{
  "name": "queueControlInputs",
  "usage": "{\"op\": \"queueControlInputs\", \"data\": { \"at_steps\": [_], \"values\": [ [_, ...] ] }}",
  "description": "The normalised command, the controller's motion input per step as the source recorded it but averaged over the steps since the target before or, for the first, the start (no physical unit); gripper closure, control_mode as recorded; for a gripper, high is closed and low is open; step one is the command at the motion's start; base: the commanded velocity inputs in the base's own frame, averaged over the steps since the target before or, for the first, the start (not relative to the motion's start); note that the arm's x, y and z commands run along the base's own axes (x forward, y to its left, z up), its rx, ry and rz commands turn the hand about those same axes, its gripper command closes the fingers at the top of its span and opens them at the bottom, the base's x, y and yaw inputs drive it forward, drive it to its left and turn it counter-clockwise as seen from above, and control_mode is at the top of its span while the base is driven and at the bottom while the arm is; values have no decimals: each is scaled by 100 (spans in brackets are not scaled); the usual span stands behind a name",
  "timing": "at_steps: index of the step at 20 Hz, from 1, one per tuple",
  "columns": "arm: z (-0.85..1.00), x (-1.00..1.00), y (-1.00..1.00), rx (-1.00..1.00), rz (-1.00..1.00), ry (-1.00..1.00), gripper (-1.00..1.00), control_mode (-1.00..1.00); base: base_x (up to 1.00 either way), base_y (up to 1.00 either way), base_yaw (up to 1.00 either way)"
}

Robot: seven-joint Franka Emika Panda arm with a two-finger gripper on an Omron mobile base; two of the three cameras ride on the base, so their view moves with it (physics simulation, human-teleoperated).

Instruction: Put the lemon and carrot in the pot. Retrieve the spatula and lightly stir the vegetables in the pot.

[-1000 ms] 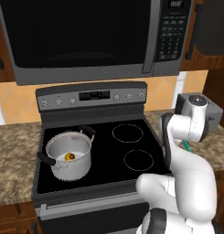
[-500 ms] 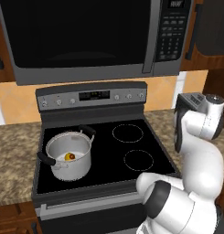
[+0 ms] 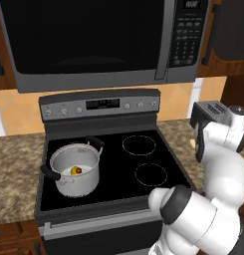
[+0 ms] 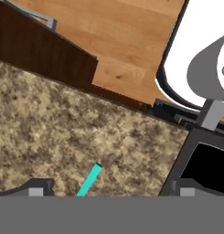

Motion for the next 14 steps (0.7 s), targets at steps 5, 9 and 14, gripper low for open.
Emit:
{"op": "queueControlInputs", "data": {
  "at_steps": [5,9,14],
  "values": [
    [-48,39,0,4,-21,0,-100,-100,0,0,0],
    [-41,53,2,3,-22,0,-100,-100,0,0,0],
    [-40,56,4,3,-23,1,-100,-100,0,0,0]
  ]
}}
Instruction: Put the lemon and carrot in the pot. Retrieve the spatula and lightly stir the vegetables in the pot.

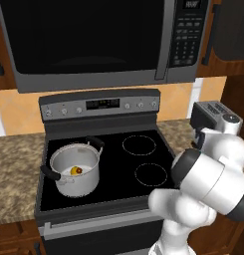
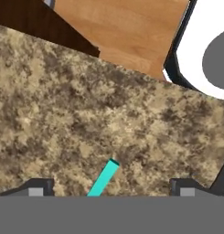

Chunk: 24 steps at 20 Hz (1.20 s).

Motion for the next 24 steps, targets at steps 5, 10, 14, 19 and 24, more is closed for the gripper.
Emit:
{"op": "queueControlInputs", "data": {
  "at_steps": [5,10,14,19,24],
  "values": [
    [-46,35,10,4,-24,3,-100,-100,0,0,0],
    [-49,18,24,3,-24,2,-100,-100,0,0,0],
    [-39,0,41,1,-23,0,-100,-100,0,0,0],
    [-35,28,37,0,-25,0,-100,-100,0,0,0],
    [-28,63,13,0,-27,1,-100,-100,0,0,0]
  ]
}}
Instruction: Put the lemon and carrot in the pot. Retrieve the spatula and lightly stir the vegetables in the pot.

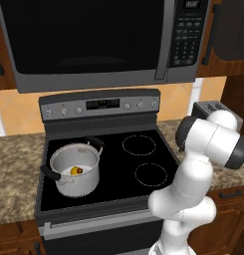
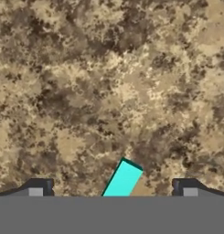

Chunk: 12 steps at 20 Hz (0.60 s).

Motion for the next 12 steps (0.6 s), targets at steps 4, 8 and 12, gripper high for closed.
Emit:
{"op": "queueControlInputs", "data": {
  "at_steps": [4,8,12],
  "values": [
    [-31,48,0,1,-26,1,-100,-100,0,0,0],
    [-47,7,0,1,-25,1,100,-100,0,0,0],
    [-52,-31,0,0,-24,-2,100,-100,0,0,0]
  ]
}}
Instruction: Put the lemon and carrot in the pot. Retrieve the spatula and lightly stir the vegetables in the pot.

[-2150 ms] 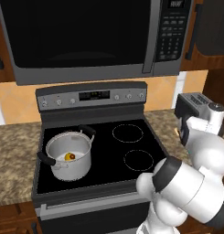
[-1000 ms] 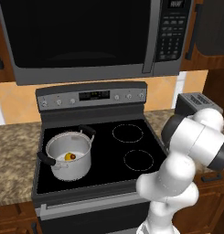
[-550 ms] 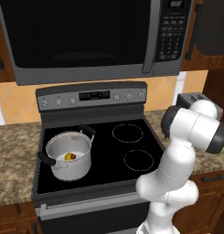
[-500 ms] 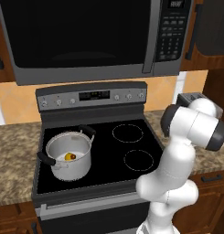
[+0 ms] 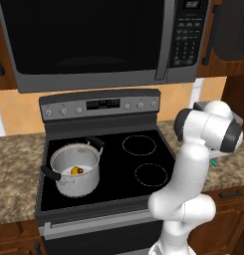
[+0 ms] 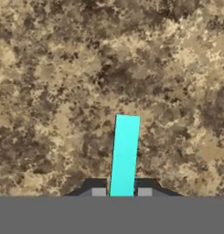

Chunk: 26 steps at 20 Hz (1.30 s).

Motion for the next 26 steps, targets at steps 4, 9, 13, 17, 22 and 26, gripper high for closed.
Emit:
{"op": "queueControlInputs", "data": {
  "at_steps": [4,9,13,17,22,26],
  "values": [
    [-34,-40,14,-1,-22,-5,100,-100,0,0,0],
    [35,-70,41,-5,-8,-7,100,-100,0,0,0],
    [100,-85,66,-10,1,-6,100,-100,0,0,0],
    [100,-40,94,-17,8,1,100,-100,0,0,0],
    [100,-26,100,-24,13,9,100,-100,0,0,0],
    [100,-15,95,-30,15,5,100,-100,0,0,0]
  ]
}}
